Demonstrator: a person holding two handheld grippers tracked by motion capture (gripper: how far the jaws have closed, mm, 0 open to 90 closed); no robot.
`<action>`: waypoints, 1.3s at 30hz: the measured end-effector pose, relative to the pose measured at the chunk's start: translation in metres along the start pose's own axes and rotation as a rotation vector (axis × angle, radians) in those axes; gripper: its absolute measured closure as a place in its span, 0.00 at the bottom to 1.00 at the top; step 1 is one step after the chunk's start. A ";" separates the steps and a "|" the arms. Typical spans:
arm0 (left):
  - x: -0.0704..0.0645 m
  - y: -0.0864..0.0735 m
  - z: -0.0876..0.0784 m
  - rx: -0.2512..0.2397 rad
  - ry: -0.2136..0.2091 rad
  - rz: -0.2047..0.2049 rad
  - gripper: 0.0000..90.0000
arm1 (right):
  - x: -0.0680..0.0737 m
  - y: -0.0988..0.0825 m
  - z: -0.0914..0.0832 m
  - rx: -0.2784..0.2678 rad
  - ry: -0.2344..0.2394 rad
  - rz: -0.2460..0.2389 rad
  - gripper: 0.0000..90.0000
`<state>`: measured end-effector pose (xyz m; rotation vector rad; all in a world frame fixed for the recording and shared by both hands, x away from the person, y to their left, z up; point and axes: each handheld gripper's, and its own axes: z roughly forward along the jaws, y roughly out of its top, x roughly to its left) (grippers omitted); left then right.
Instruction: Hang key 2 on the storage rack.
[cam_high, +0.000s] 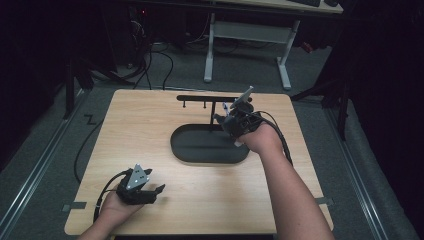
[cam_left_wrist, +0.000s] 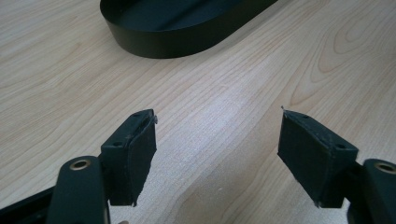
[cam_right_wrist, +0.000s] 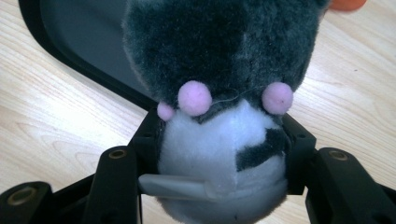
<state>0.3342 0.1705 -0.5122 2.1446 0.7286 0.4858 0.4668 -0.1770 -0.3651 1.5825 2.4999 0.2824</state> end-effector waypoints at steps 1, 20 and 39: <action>0.000 0.000 0.000 0.001 0.000 0.001 0.31 | 0.000 0.000 0.004 0.001 0.003 0.007 0.52; -0.001 0.001 0.004 0.020 0.003 -0.001 0.32 | -0.009 -0.014 0.024 -0.088 0.034 0.053 0.33; -0.006 -0.001 0.007 0.013 -0.003 0.006 0.32 | 0.007 -0.105 0.071 -0.328 0.041 -0.043 0.38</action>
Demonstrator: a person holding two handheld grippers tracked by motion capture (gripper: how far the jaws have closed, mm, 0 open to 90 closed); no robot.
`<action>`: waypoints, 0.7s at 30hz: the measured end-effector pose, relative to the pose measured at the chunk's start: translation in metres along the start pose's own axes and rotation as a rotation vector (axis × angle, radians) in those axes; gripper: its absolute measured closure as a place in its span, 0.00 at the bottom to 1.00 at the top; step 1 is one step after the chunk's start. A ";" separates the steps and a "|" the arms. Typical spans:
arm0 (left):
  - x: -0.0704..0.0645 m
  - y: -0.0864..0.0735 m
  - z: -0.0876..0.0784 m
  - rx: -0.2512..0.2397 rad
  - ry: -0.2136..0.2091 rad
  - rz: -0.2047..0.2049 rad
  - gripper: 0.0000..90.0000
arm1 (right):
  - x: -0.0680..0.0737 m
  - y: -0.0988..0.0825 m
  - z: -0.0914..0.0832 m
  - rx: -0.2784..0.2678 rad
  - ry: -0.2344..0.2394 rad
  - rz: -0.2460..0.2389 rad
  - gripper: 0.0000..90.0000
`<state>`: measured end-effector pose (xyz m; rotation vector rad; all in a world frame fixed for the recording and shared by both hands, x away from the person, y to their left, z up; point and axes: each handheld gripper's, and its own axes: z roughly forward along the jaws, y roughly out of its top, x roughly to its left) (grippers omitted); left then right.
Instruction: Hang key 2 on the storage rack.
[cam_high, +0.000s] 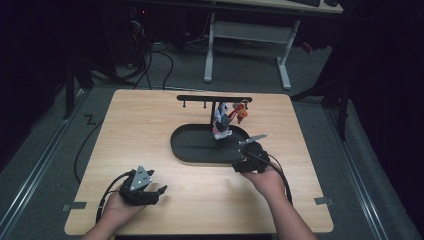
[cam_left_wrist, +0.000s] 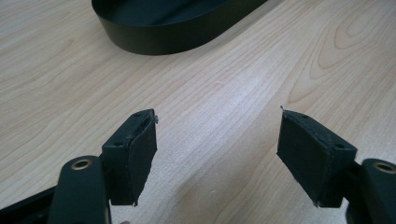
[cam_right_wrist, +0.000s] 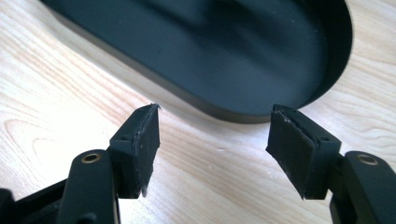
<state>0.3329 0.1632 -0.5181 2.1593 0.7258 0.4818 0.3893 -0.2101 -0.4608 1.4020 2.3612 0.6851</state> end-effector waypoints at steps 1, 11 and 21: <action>0.000 0.000 0.000 0.001 -0.002 0.000 0.32 | 0.001 -0.006 0.001 -0.022 -0.001 -0.001 0.38; 0.000 -0.001 0.002 -0.010 -0.025 -0.011 0.32 | 0.006 -0.070 0.011 -0.167 0.042 0.056 0.36; -0.007 0.002 0.007 -0.010 -0.052 -0.009 0.32 | 0.012 -0.116 -0.005 -0.333 0.010 0.039 0.31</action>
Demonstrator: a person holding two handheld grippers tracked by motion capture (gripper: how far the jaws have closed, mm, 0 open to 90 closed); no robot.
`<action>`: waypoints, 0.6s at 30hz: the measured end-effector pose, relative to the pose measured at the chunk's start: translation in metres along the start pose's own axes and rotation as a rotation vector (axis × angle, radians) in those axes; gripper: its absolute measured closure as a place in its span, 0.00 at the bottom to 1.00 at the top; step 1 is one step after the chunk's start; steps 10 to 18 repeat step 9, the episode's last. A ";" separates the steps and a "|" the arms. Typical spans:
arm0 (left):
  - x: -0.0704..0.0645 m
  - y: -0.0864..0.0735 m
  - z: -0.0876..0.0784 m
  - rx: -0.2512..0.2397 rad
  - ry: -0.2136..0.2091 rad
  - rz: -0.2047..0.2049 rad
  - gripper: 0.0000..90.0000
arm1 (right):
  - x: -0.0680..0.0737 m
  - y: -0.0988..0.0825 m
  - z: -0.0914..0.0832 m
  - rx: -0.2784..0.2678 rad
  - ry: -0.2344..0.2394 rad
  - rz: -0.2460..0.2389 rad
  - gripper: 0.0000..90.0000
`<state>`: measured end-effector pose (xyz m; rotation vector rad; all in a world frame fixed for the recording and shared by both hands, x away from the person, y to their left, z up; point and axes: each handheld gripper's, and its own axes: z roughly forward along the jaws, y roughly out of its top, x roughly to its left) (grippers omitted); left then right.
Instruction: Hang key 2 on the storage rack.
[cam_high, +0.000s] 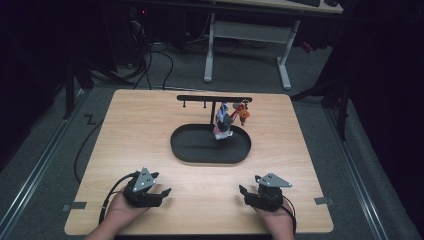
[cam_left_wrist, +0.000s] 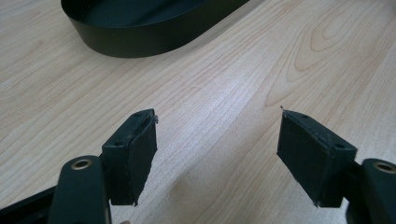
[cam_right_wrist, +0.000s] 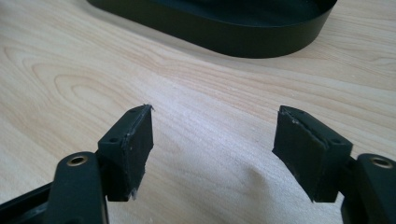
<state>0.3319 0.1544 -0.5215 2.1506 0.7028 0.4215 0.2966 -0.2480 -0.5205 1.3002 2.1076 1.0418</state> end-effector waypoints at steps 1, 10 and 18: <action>0.000 0.000 0.001 0.005 -0.002 -0.001 0.32 | 0.000 0.000 0.002 -0.002 0.003 0.010 0.31; 0.000 -0.002 -0.003 0.000 0.009 0.006 0.32 | 0.009 0.001 0.016 0.052 0.019 -0.036 0.31; 0.000 -0.002 -0.003 0.000 0.009 0.006 0.32 | 0.009 0.001 0.016 0.052 0.019 -0.036 0.31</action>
